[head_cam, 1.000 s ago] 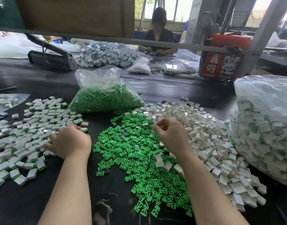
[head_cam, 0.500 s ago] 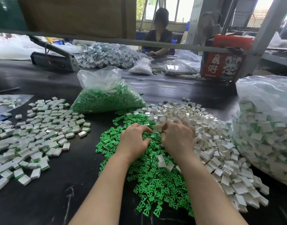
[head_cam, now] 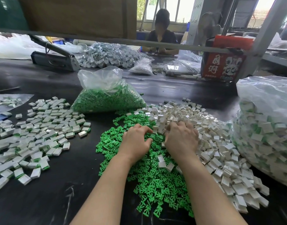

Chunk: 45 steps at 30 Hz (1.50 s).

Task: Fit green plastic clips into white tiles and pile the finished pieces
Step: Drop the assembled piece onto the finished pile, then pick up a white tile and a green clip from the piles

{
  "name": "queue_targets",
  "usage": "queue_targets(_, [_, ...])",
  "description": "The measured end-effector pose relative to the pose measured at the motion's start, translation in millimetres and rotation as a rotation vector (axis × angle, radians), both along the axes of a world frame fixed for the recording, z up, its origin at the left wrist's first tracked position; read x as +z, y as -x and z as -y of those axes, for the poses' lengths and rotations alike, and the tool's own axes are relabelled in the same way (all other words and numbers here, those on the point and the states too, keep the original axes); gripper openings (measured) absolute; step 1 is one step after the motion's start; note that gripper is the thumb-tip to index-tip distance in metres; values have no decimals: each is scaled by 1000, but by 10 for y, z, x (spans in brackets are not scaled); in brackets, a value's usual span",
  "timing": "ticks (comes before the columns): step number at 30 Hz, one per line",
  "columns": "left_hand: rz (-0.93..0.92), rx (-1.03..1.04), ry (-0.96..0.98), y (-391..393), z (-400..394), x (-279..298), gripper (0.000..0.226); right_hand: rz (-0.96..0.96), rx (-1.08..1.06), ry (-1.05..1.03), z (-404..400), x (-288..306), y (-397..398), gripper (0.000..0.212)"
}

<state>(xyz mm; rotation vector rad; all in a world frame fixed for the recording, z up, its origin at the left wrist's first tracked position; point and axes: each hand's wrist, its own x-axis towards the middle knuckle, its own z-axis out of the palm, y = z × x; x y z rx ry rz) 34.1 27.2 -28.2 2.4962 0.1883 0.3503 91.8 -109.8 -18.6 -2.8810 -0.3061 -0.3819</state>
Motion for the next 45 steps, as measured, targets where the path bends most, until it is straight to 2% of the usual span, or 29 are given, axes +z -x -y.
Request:
queue_targets(5, [59, -32, 60, -16, 19, -8, 24, 103, 40, -102, 15, -19, 1, 19])
queue_targets(7, [125, -31, 251, -31, 38, 19, 23, 83, 124, -285, 7, 31, 1, 16])
queue_targets(10, [130, -36, 699, -64, 32, 57, 21, -31, 314, -657, -35, 144, 24, 11])
queue_targets(12, [125, -44, 911, -68, 10, 61, 16, -70, 393, -741, -62, 174, 49, 12])
queue_targets(14, [152, -8, 1012, -56, -33, 64, 8, -102, 427, -771, -78, 166, 53, 19])
queue_targets(16, [175, 59, 1075, -49, -93, 68, 5, -130, 425, -661, -78, 157, 55, 24])
queue_targets(19, [199, 134, 1212, -45, -180, 85, 7, -251, 473, -183, -101, 127, 83, 37])
queue_targets(21, [199, 144, 1246, -40, -198, 94, 8, -290, 489, -18, -151, 96, 139, 39])
queue_targets(25, [179, 113, 1222, -43, -149, 97, 5, -160, 475, -32, -207, 65, 149, 17])
queue_targets(30, [169, 98, 1262, -41, -148, 92, 6, -125, 473, -55, -212, 6, 127, 18])
queue_targets(33, [178, 86, 1300, -32, -166, 99, 9, -156, 453, -256, -199, 42, 112, 16])
queue_targets(40, [172, -2, 1352, -11, -157, 128, 35, -377, 404, -1056, -106, 180, 119, 8])
queue_targets(42, [182, -26, 1366, -12, -159, 128, 34, -446, 419, -1216, -77, 198, 104, 10])
queue_targets(45, [185, -56, 1373, -16, -162, 128, 20, -499, 436, -1352, -66, 201, 79, 11])
